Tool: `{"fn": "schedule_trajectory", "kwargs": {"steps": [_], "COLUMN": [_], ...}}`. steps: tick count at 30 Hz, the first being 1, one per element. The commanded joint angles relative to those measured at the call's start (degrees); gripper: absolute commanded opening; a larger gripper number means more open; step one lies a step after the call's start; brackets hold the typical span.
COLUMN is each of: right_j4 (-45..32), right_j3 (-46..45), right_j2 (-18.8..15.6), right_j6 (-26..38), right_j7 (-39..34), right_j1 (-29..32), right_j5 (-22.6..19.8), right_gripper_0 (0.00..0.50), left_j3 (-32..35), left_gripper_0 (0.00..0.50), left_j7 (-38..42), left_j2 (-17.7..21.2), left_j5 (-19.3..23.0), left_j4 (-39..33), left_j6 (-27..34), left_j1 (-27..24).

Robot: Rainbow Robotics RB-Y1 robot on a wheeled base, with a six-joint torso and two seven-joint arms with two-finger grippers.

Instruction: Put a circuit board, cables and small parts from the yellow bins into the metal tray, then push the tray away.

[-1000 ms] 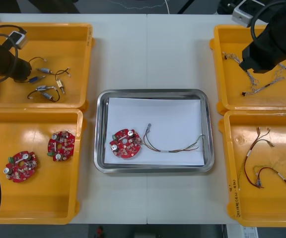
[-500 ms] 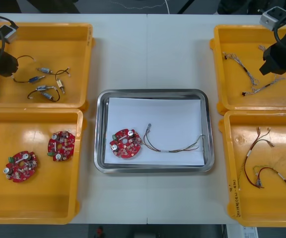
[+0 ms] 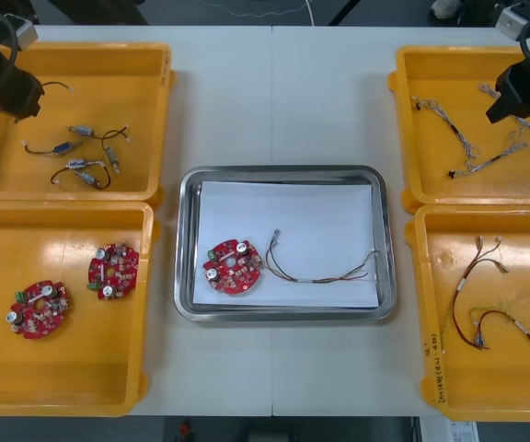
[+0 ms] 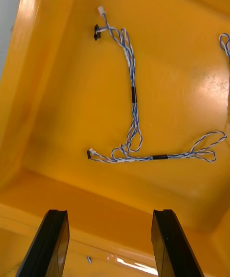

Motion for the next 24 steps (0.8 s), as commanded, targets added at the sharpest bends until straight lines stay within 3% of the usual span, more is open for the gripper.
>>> {"fn": "schedule_trajectory", "kwargs": {"steps": [1, 11, 16, 24], "right_j4": [4.1, 18.4, 26.2, 30.4], "right_j3": [-1.8, -2.3, -2.3, -2.5], "right_j2": [-2.0, -3.1, -3.5, -3.5], "right_j6": [-2.4, -10.9, -15.0, -18.0], "right_j7": [3.9, 14.5, 15.5, 16.7], "right_j1": [-5.5, -11.4, -15.2, -17.4], "right_j5": [0.3, 1.2, 2.3, 6.4], "right_gripper_0": [0.5, 0.5, 0.5, 0.5], "left_j3": [1.6, 1.6, 1.6, -0.4], "left_gripper_0": [0.001, 0.001, 0.0, 0.001], "left_j7": [3.7, 14.7, 19.5, 27.7], "left_j2": [2.7, 1.8, 1.0, -1.2], "left_j5": [-0.9, -0.8, -0.6, -1.3], "left_j4": [-7.2, -20.9, -27.2, -34.6], "left_j6": [3.7, 12.6, 16.6, 18.9], "left_j1": [1.7, 4.6, 5.9, 6.8]}}
